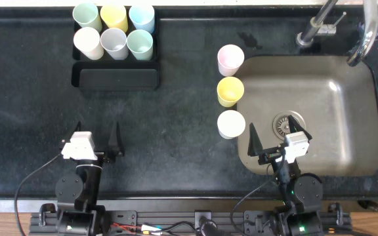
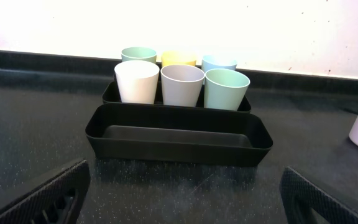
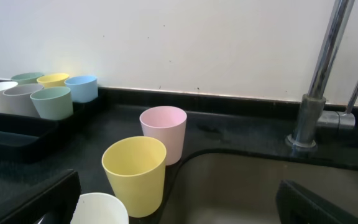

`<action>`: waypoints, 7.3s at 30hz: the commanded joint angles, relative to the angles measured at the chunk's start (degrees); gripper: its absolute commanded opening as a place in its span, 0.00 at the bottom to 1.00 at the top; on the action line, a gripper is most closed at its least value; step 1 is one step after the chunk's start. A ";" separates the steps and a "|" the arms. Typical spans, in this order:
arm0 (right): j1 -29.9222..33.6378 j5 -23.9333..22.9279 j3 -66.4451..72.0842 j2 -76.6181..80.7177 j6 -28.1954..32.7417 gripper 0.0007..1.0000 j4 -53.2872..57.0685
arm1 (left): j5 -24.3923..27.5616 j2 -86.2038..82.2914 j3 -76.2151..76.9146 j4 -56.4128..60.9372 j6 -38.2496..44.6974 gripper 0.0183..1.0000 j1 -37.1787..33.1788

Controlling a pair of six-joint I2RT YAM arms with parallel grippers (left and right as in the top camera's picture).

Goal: Store Cups

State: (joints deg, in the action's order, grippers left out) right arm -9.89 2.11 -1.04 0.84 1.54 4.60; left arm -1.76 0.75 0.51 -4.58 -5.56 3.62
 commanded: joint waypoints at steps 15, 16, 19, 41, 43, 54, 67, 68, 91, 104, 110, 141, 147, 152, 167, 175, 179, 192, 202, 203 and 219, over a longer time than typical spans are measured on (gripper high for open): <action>6.16 -0.26 0.76 -0.63 0.17 1.00 -0.31 | -0.87 -0.59 -0.07 -0.09 1.25 1.00 -0.35; 6.16 -0.26 0.76 -0.63 0.17 1.00 -0.31 | -0.87 -0.59 -0.07 -0.09 1.25 1.00 -0.35; 6.16 -0.26 0.76 -0.63 0.17 1.00 -0.31 | -0.90 -0.59 -0.07 -0.09 1.25 1.00 -0.48; 6.16 -0.26 0.76 -0.63 0.17 1.00 -0.31 | -2.62 -0.59 -0.07 0.15 1.25 1.00 -0.66; 6.16 -0.26 0.76 -0.63 0.17 1.00 -0.31 | -1.22 -0.57 -0.04 0.28 0.98 1.00 -0.68; 6.16 -0.26 0.76 -0.63 0.17 1.00 -0.31 | 7.34 19.82 5.20 18.38 -5.35 1.00 -1.40; 6.16 -0.26 0.76 -0.63 0.17 1.00 -0.31 | 9.88 58.51 48.30 -0.68 -8.13 1.00 5.64; 6.16 -0.26 0.76 -0.63 0.17 1.00 -0.31 | 9.86 61.11 51.56 -2.58 -8.50 1.00 6.27; 6.16 -0.26 0.76 -0.63 0.17 1.00 -0.31 | 9.40 113.59 111.60 -38.99 -26.25 1.00 25.66; 6.16 -0.26 0.76 -0.63 0.17 1.00 -0.31 | 4.33 129.76 125.11 -45.90 -28.83 1.00 30.93; 6.16 -0.26 0.76 -0.63 0.17 1.00 -0.31 | 1.31 133.96 126.38 -45.07 -28.81 0.96 31.23; 6.16 -0.26 0.76 -0.63 0.17 1.00 -0.31 | -9.97 132.30 128.13 -48.50 -29.00 0.02 33.03; 6.16 -0.26 0.76 -0.63 0.17 1.00 -0.31 | -16.46 120.32 127.88 -54.64 -28.83 0.02 31.41; 6.16 -0.26 0.76 -0.63 0.17 1.00 -0.31 | -16.41 109.98 123.34 -59.74 -27.19 0.02 25.44; 6.16 -0.26 0.76 -0.63 0.17 1.00 -0.31 | -7.61 92.08 96.76 -61.42 -13.60 0.02 -5.90; 6.16 -0.26 0.76 -0.63 0.17 1.00 -0.31 | -3.78 95.27 91.78 -55.95 -8.92 0.02 -14.12; 6.16 -0.26 0.76 -0.63 0.17 1.00 -0.31 | -2.71 98.84 91.76 -53.68 -7.45 0.02 -14.21; 6.16 -0.26 0.76 -0.63 0.17 1.00 -0.31 | -0.61 106.68 91.73 -50.56 -7.26 0.02 -14.21; 6.16 -0.26 0.76 -0.63 0.17 1.00 -0.31 | -0.61 110.31 91.69 -50.64 -6.40 0.02 -14.21; 6.16 -0.26 0.76 -0.61 0.17 1.00 -0.31 | -0.63 110.49 91.69 -50.80 -6.40 0.02 -14.21; 6.16 -0.26 0.76 -0.63 0.17 1.00 -0.31 | -0.68 114.64 91.69 -50.10 -6.43 0.02 -14.21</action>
State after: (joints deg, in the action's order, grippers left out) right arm -3.99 2.09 -1.04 0.84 1.52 4.58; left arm -3.16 114.59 92.90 -55.05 -13.06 -10.50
